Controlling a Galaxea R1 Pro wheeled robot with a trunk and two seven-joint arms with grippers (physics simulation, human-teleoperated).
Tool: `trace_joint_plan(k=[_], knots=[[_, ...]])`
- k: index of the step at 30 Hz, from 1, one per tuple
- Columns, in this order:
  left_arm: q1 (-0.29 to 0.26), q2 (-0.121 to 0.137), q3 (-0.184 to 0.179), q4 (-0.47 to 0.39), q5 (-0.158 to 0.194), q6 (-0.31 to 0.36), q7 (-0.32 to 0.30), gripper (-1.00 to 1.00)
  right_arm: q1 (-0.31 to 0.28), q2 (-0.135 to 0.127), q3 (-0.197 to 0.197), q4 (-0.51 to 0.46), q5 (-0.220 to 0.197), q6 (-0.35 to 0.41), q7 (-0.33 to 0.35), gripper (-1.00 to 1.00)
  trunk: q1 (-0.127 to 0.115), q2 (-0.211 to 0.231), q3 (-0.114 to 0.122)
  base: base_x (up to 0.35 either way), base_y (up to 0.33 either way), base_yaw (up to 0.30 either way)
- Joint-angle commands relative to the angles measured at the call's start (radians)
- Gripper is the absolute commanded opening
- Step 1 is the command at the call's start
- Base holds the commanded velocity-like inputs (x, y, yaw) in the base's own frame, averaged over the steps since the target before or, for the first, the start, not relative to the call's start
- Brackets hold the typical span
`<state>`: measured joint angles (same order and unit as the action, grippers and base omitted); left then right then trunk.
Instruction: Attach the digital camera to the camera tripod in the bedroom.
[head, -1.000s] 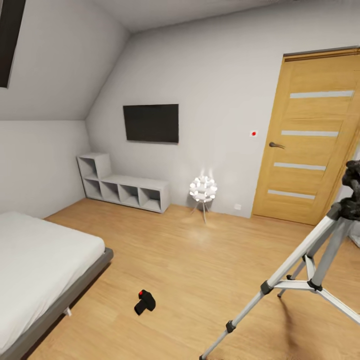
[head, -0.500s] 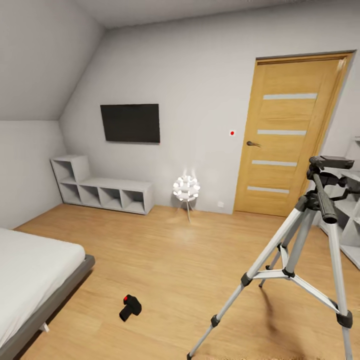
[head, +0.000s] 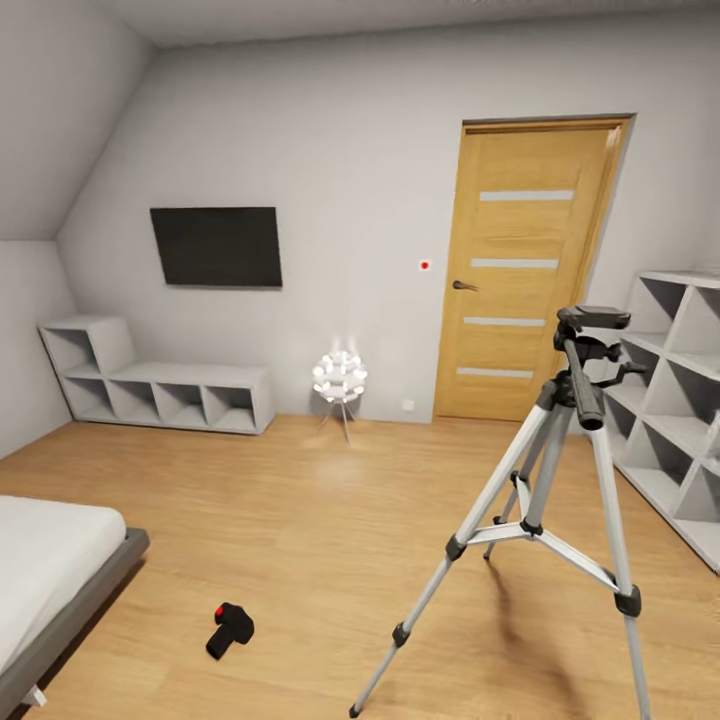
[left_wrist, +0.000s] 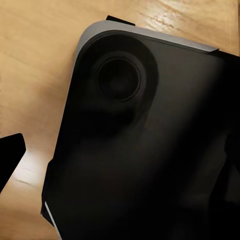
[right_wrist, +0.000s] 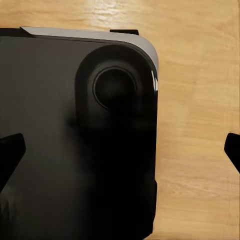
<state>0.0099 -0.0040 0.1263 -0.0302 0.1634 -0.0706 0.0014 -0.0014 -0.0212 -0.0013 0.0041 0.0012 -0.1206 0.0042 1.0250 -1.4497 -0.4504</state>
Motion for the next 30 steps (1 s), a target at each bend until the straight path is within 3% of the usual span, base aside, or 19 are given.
trace_joint_plan(k=[1, 18, 22, 26, 30], knots=[[0.001, 0.000, 0.007, -0.002, 0.002, -0.001, 0.000, 1.00, 0.000, 0.000, 0.000, 0.000, 0.000, -0.004, 0.000, 1.00, 0.000, 0.000, -0.001, 0.000, 0.000, -0.241], [0.001, 0.002, 0.007, -0.002, 0.003, -0.001, 0.000, 1.00, 0.000, 0.000, 0.000, 0.000, 0.000, -0.004, 0.000, 1.00, 0.000, 0.000, -0.001, 0.000, 0.000, -0.241], [0.001, 0.001, 0.006, -0.002, 0.019, 0.000, 0.000, 1.00, 0.000, 0.000, 0.000, 0.000, 0.000, -0.004, 0.000, 1.00, 0.000, 0.000, -0.001, 0.000, 0.000, -0.241], [0.001, 0.001, 0.004, -0.002, 0.070, 0.000, -0.001, 1.00, 0.000, 0.001, 0.002, 0.000, 0.000, -0.004, 0.000, 1.00, 0.000, 0.000, -0.001, 0.000, 0.000, -0.241], [0.001, 0.001, 0.003, -0.001, 0.079, 0.000, -0.001, 1.00, 0.000, 0.001, 0.003, 0.000, 0.000, -0.004, 0.000, 1.00, 0.000, 0.000, -0.001, 0.000, 0.000, -0.241]])
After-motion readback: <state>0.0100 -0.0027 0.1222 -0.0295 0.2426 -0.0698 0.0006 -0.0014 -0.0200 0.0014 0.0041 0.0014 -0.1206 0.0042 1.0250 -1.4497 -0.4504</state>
